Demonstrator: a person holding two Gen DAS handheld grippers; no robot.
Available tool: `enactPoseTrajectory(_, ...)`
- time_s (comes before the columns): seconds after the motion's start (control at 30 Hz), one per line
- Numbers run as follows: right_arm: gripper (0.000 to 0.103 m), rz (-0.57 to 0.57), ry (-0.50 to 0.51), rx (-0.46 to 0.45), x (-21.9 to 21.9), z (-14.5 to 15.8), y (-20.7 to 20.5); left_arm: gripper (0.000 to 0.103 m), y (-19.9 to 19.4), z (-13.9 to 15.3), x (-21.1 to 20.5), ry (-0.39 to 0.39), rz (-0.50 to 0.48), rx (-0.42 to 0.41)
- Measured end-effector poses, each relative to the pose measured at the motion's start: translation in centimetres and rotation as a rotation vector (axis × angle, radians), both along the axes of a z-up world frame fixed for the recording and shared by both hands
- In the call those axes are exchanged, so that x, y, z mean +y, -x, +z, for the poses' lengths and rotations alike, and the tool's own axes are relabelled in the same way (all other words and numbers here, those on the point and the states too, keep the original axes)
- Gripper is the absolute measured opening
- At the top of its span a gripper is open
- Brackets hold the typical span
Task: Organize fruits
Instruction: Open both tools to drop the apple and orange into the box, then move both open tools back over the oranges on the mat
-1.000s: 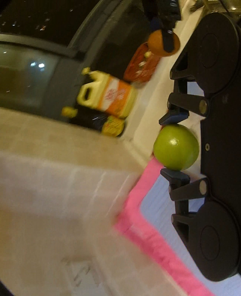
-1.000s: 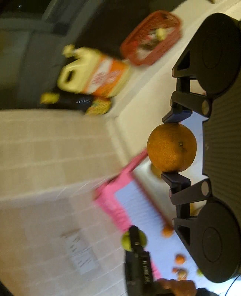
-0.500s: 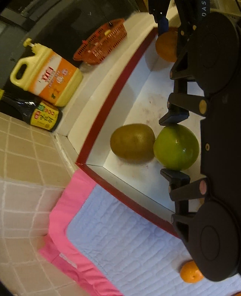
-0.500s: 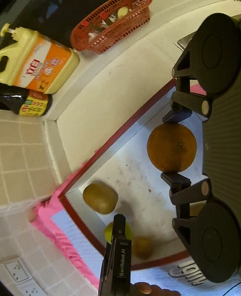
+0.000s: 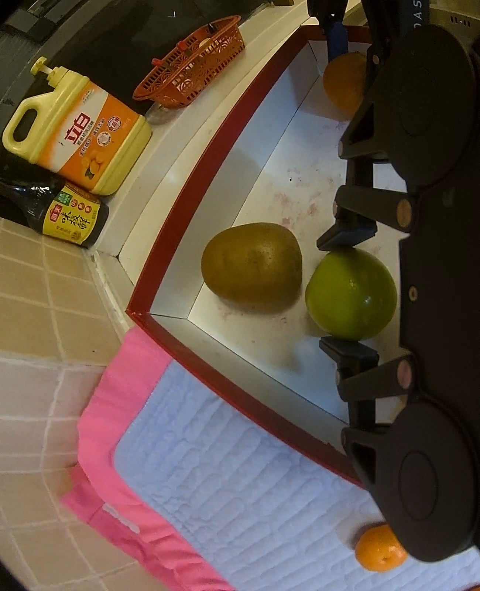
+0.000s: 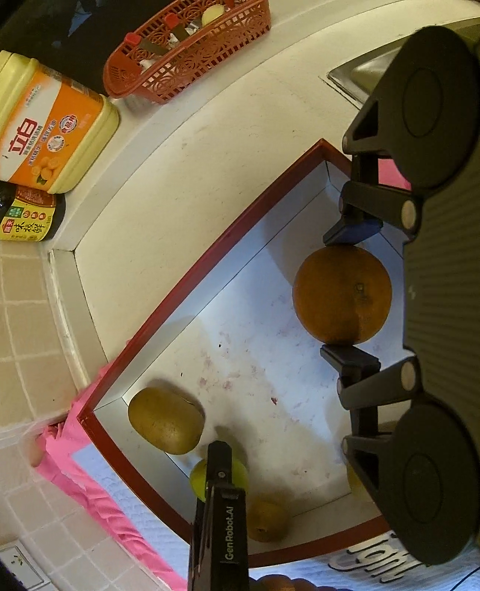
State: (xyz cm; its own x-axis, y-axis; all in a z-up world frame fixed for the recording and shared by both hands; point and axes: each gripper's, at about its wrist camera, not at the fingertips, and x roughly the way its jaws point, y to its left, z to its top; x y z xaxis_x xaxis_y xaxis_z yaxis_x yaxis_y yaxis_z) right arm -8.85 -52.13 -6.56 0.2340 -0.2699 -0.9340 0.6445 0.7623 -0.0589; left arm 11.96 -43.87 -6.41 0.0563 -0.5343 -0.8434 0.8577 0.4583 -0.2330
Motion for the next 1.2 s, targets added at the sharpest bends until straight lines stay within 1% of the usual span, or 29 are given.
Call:
enactPoseTrajectory(0.07, 0.060, -0.003, -0.019, -0.006, -0.3, 0.0, -0.1, 0.062, -0.2, -0.2, 0.0, -0.004, 0.009, 0.027)
enactPoseTrajectory(0.1, 0.060, -0.006, -0.027, -0.014, -0.3, 0.2, 0.0, 0.072, -0.3, -0.2, 0.2, 0.007, 0.010, 0.035)
enactPoseTrajectory(0.13, 0.061, -0.007, -0.026, -0.026, -0.3, 0.5, 0.0, 0.075, -0.4, 0.1, 0.4, 0.025, 0.008, 0.032)
enactPoseTrajectory(0.2, 0.061, -0.001, 0.005, -0.038, 0.1, 1.4, 0.2, 0.075, -0.4, 0.8, 0.9, 0.045, 0.008, 0.023)
enactPoseTrajectory(0.27, 0.068, -0.003, 0.048, -0.045, 0.5, 2.5, 0.3, 0.076, -0.5, 1.7, 1.5, 0.076, 0.001, 0.039)
enactPoseTrajectory(0.37, 0.069, -0.010, 0.071, -0.080, 0.9, 4.2, 0.8, 0.076, -0.5, 3.6, 2.8, 0.119, -0.001, 0.035)
enactPoseTrajectory(0.47, 0.070, -0.007, 0.083, -0.131, 1.8, 6.3, 1.4, 0.076, -0.4, 5.9, 4.8, 0.170, -0.002, 0.000)
enactPoseTrajectory(0.53, 0.071, 0.004, 0.105, -0.162, 2.6, 7.9, 1.6, 0.077, -0.6, 7.9, 6.9, 0.209, 0.014, -0.048)
enactPoseTrajectory(0.6, 0.076, 0.007, 0.112, -0.207, 3.3, 9.6, 1.5, 0.079, -1.1, 10.2, 9.5, 0.249, 0.042, -0.113)
enactPoseTrajectory(0.63, 0.078, 0.010, 0.079, -0.248, 3.4, 10.4, 1.5, 0.079, -1.2, 11.2, 10.6, 0.267, 0.060, -0.141)
enactPoseTrajectory(0.7, 0.078, 0.003, -0.002, -0.350, 3.4, 12.0, 1.6, 0.079, -1.9, 13.4, 13.6, 0.303, 0.102, -0.196)
enactPoseTrajectory(0.77, 0.078, 0.032, -0.018, -0.420, 4.0, 13.7, 0.9, 0.080, -2.8, 15.6, 17.0, 0.334, 0.155, -0.253)
enactPoseTrajectory(0.9, 0.081, 0.156, 0.069, -0.485, 7.0, 17.2, -2.4, 0.081, -4.6, 20.3, 24.5, 0.389, 0.298, -0.383)
enactPoseTrajectory(1.0, 0.081, 0.246, 0.085, -0.535, 9.4, 19.1, -5.1, 0.082, -5.6, 23.2, 28.9, 0.400, 0.390, -0.490)
enactPoseTrajectory(1.1, 0.082, 0.335, 0.080, -0.571, 11.9, 20.3, -8.2, 0.082, -6.5, 25.0, 32.9, 0.403, 0.453, -0.548)
enactPoseTrajectory(1.2, 0.083, 0.408, 0.066, -0.582, 14.2, 20.2, -11.5, 0.083, -7.5, 24.7, 36.2, 0.387, 0.516, -0.573)
